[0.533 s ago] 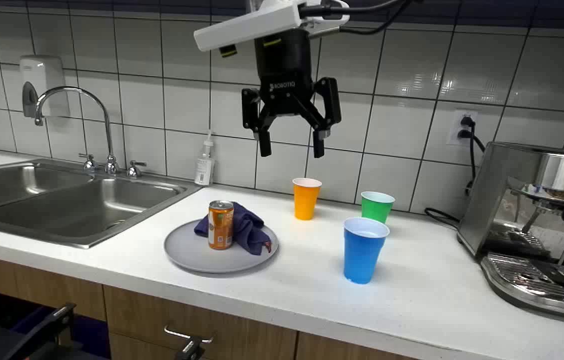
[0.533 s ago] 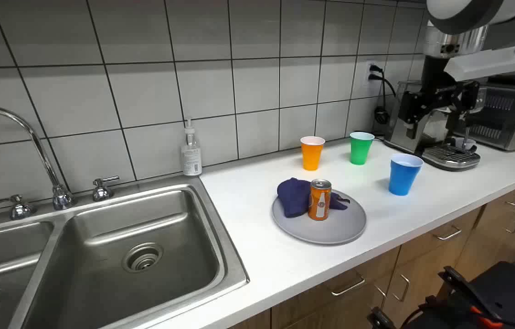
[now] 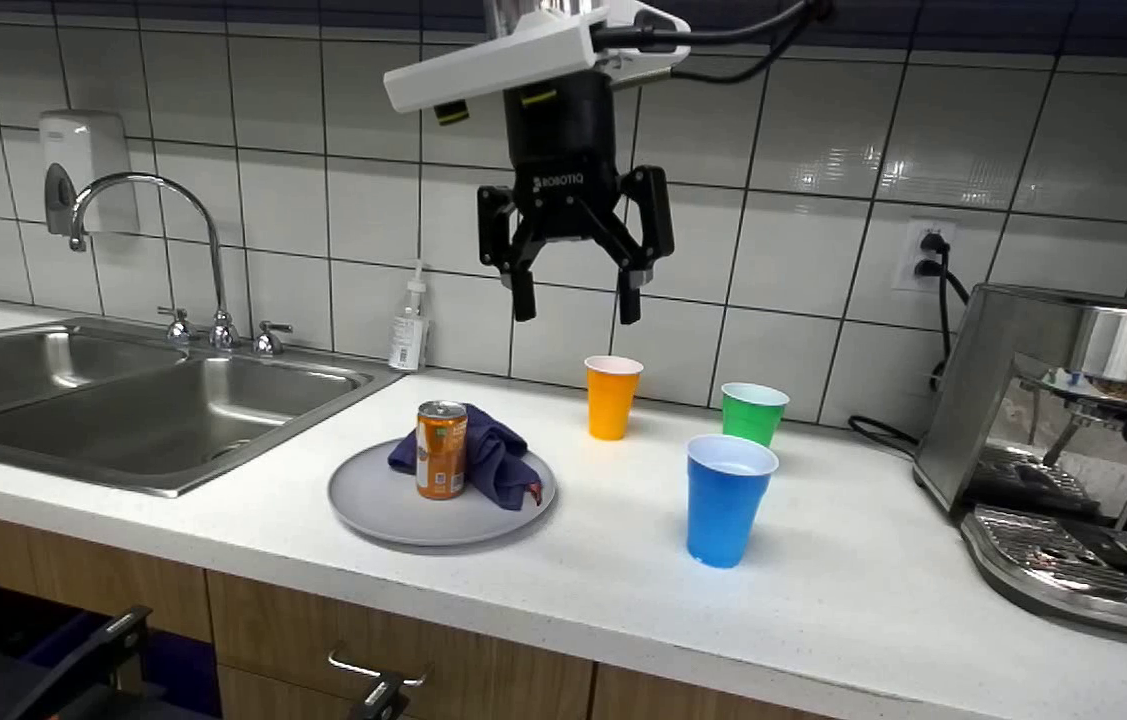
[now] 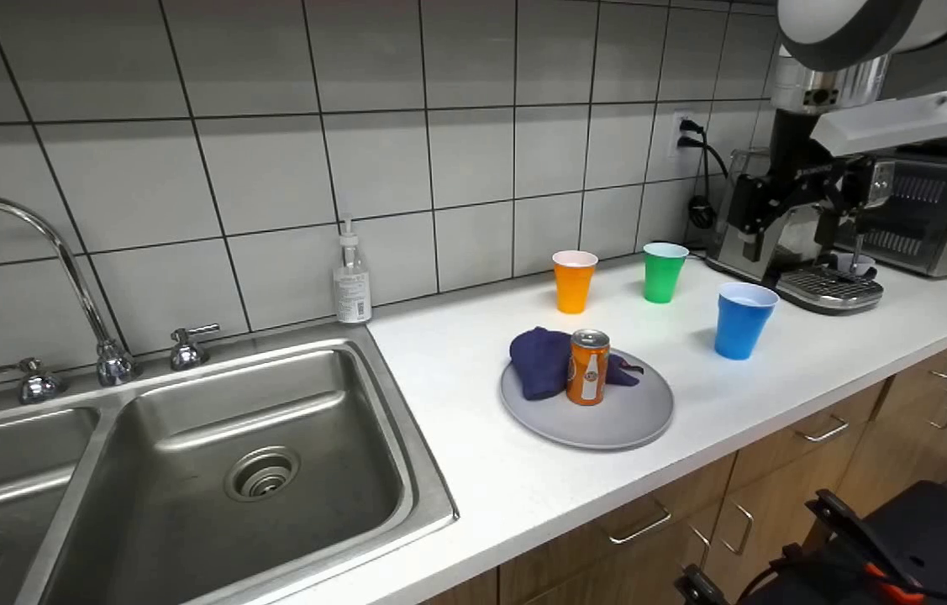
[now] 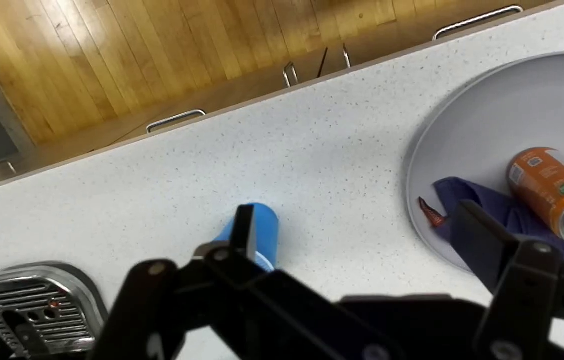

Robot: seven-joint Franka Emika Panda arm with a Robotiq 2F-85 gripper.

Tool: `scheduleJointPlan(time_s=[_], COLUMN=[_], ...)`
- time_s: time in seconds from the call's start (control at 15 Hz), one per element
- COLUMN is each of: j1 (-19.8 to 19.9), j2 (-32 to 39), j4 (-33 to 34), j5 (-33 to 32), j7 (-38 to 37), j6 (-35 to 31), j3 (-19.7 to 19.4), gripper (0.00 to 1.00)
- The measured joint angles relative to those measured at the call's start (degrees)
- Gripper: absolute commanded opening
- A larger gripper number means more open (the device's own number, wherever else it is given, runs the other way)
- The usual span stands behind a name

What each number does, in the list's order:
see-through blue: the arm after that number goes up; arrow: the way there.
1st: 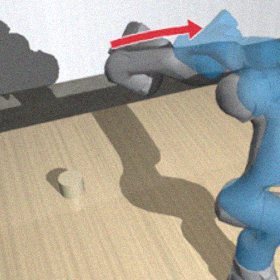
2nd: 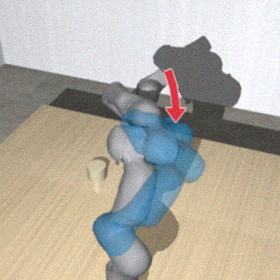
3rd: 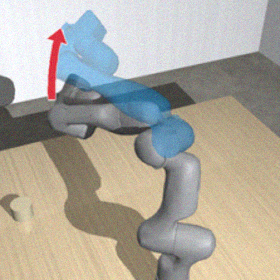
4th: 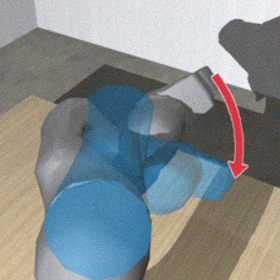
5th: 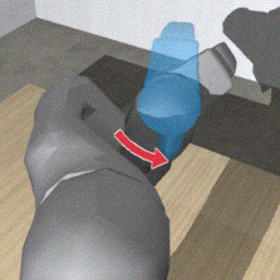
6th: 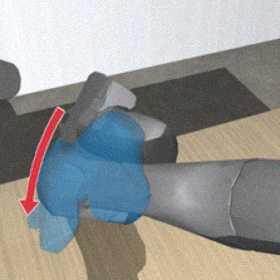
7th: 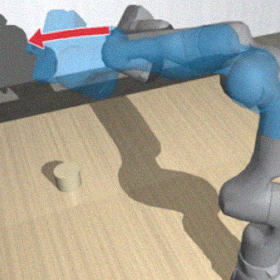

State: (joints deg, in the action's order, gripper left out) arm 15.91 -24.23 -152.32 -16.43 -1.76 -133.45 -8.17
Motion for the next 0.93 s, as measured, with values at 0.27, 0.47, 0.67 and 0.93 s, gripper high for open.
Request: scheduleJointPlan(time_s=[0.27,0.47,0.67,0.93], j1=[-1.63,-3.16,-4.68,-6.95], j2=[2.81,4.99,6.95,9.13], j4=[-0.01,0.01,0.29,1.02], j5=[0.68,1.11,1.74,3.11], j7=[0.0,-0.01,-0.07,-0.52], j6=[-2.2,-3.67,-4.66,-5.8], j3=[0.07,0.4,1.05,2.4], gripper=[1.0,1.0,1.0,1.0])
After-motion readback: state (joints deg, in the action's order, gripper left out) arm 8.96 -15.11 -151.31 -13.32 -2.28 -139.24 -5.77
